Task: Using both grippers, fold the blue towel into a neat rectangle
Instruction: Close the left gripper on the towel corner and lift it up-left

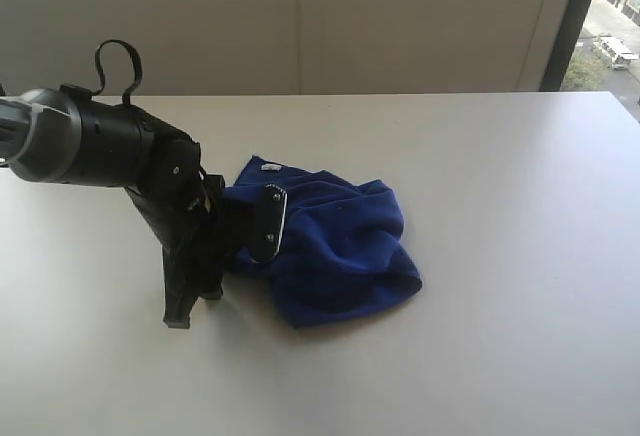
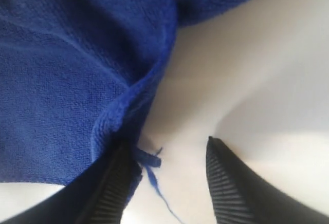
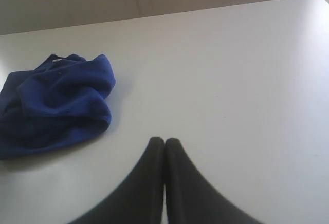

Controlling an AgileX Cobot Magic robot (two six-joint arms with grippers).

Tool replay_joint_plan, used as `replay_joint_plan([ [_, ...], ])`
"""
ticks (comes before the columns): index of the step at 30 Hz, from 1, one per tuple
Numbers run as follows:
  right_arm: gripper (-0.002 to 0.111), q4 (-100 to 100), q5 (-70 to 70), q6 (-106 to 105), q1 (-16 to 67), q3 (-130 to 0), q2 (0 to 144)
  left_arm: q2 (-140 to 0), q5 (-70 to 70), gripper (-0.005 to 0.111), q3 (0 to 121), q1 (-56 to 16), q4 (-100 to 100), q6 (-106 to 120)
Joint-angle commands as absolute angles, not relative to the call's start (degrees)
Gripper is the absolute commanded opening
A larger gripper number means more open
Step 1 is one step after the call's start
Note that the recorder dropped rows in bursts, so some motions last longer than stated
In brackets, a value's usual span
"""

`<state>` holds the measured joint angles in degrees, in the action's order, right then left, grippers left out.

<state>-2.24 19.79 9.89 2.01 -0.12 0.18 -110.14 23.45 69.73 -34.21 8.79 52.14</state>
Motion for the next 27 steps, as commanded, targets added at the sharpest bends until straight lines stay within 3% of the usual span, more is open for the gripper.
replay_joint_plan([
  [1, 0.000, -1.72, 19.64, 9.87, 2.26, 0.00, 0.00, -109.22, 23.52, 0.052, 69.78, -34.43, 11.84, 48.93],
  [16, 0.000, -1.72, 19.64, 9.87, 2.26, 0.00, 0.00, -107.96, 17.75, 0.052, 69.78, -34.43, 14.04, 46.65],
  [27, 0.000, -1.72, 19.64, 9.87, 2.26, 0.00, 0.00, -107.96, 24.96, 0.052, 69.78, -34.43, 13.94, 46.21],
])
